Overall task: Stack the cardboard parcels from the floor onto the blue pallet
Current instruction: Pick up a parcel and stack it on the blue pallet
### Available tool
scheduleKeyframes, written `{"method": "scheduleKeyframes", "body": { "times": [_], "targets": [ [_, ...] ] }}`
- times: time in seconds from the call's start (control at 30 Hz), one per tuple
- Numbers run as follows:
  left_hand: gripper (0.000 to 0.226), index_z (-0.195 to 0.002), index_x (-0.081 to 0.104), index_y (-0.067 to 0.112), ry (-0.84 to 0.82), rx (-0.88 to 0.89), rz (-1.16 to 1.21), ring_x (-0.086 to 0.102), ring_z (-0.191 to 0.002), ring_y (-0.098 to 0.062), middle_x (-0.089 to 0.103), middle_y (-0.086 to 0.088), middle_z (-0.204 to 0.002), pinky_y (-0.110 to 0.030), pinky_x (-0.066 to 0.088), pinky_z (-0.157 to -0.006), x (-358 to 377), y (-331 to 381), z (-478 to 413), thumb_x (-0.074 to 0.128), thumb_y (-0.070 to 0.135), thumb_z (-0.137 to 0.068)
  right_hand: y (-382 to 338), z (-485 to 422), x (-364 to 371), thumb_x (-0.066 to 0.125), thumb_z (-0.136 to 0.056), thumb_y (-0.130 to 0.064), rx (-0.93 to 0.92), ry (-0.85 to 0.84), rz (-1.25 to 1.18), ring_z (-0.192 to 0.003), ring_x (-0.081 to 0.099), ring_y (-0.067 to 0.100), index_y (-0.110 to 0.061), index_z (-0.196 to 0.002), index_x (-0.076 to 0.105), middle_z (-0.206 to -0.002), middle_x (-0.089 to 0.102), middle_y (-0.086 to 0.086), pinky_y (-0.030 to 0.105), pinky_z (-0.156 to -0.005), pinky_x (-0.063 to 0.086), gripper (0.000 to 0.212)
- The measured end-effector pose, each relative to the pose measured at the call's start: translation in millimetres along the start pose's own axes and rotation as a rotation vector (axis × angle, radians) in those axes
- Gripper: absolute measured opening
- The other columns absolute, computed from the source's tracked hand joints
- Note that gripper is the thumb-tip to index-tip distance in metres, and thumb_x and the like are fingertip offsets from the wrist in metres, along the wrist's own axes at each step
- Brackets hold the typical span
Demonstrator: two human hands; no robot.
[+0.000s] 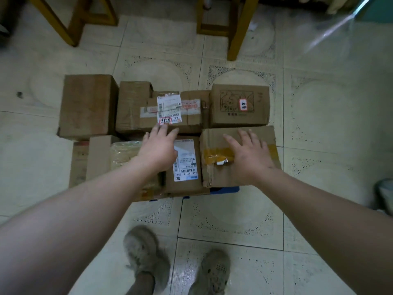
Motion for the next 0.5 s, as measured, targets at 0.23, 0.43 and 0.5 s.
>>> {"method": "scheduleKeyframes", "body": {
  "times": [0.23,0.43,0.5],
  "targets": [
    [0.088,-0.149,0.009,0.032,-0.026,0.039,0.030,0.004,-0.144,-0.031,0.005,-0.006,-0.158,-0.052,0.013,-0.112,-27,-17,-48,0.067,0.036,-0.081,1,-39,-35,0.054,-0.092,-0.045,0.178,0.009,-0.103,-0.147,0.000,0.031,-0.033,-0.152,0.002,-0.161,0.002,0.007,0.050,-0.115,0.007,0.080],
    [0.106,-0.146,-0.004,0.040,-0.054,0.150,-0.024,0.001,-0.144,-0.033,-0.004,-0.005,-0.158,-0.054,0.013,-0.111,-24,-14,-96,0.074,0.037,-0.075,13,-94,-44,0.052,-0.092,-0.049,0.209,0.081,-0.175,-0.146,0.003,0.034,-0.031,-0.152,0.005,-0.161,0.004,0.008,0.051,-0.115,0.013,0.078],
    [0.117,-0.144,-0.013,0.042,-0.088,0.152,-0.035,-0.002,-0.144,-0.033,-0.008,-0.005,-0.158,-0.057,0.016,-0.110,-17,-15,-111,0.078,0.041,-0.070,19,-116,-43,0.054,-0.090,-0.052,0.216,0.103,-0.202,-0.146,-0.001,0.035,-0.034,-0.152,0.004,-0.161,0.000,0.008,0.053,-0.115,0.009,0.081]
  ]
}}
Point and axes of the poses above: each hand's wrist, its own z-axis away from the middle knuckle, its own x-axis out of the palm, y = z × x, the point moved 5 cm from there along -z, towards the middle knuckle
